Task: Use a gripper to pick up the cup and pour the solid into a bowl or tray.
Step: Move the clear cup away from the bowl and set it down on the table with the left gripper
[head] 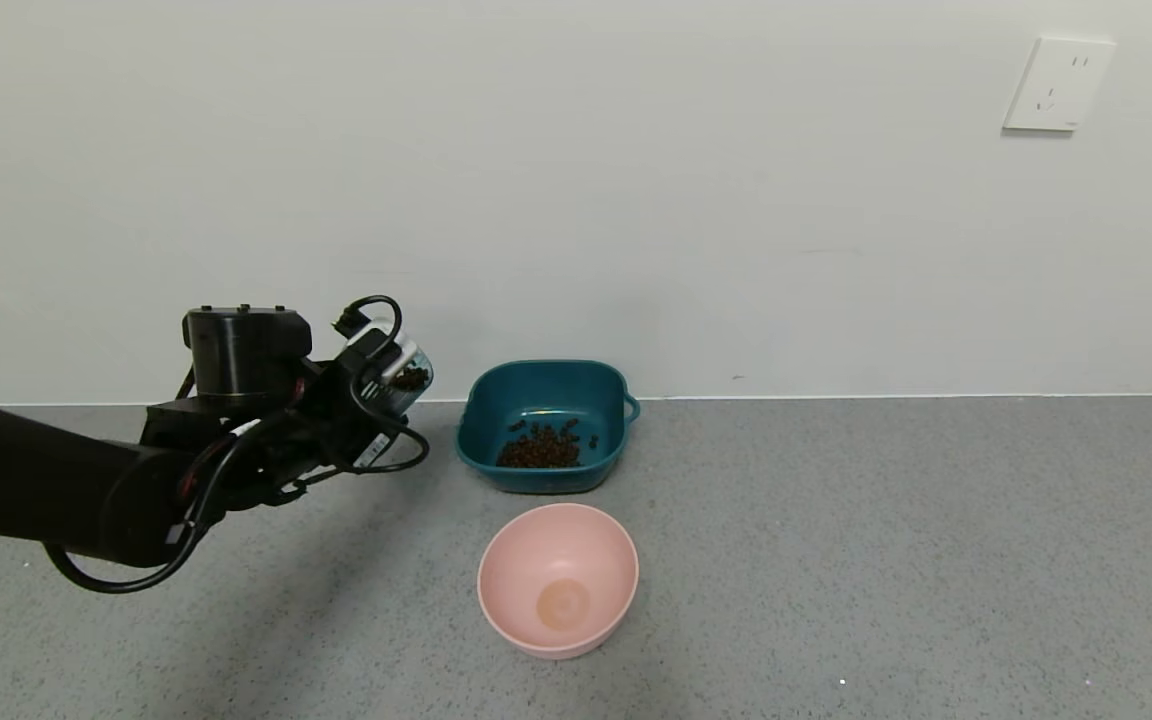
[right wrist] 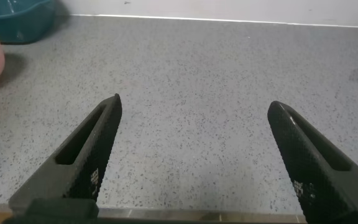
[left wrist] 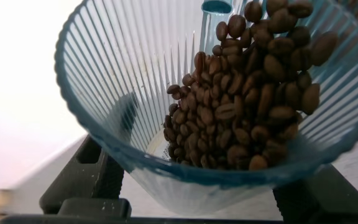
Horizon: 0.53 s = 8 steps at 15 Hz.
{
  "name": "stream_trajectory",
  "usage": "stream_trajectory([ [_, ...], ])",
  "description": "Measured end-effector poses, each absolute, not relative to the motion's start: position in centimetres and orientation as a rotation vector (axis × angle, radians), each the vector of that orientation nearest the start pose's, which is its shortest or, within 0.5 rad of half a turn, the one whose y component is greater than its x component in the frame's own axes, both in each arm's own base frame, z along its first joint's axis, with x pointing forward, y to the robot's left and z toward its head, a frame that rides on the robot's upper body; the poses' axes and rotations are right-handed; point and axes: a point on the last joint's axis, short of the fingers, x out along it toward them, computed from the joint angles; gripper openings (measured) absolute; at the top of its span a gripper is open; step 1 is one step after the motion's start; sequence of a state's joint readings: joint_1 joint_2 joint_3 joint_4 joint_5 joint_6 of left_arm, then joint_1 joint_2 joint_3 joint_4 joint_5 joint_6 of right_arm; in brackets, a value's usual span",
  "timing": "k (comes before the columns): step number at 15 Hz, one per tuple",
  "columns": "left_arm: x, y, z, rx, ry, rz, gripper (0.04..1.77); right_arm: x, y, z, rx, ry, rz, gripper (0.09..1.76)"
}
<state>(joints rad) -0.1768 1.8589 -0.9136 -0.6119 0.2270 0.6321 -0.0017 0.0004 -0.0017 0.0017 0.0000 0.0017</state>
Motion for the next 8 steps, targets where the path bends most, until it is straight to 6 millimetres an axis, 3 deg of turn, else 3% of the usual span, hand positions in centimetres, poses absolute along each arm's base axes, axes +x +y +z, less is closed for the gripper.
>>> stream_trajectory([
  [8,32.6,-5.3,15.9,0.140,0.217,-0.113,1.31,-2.3,0.0,7.6,0.002,0.000,-0.002,1.71],
])
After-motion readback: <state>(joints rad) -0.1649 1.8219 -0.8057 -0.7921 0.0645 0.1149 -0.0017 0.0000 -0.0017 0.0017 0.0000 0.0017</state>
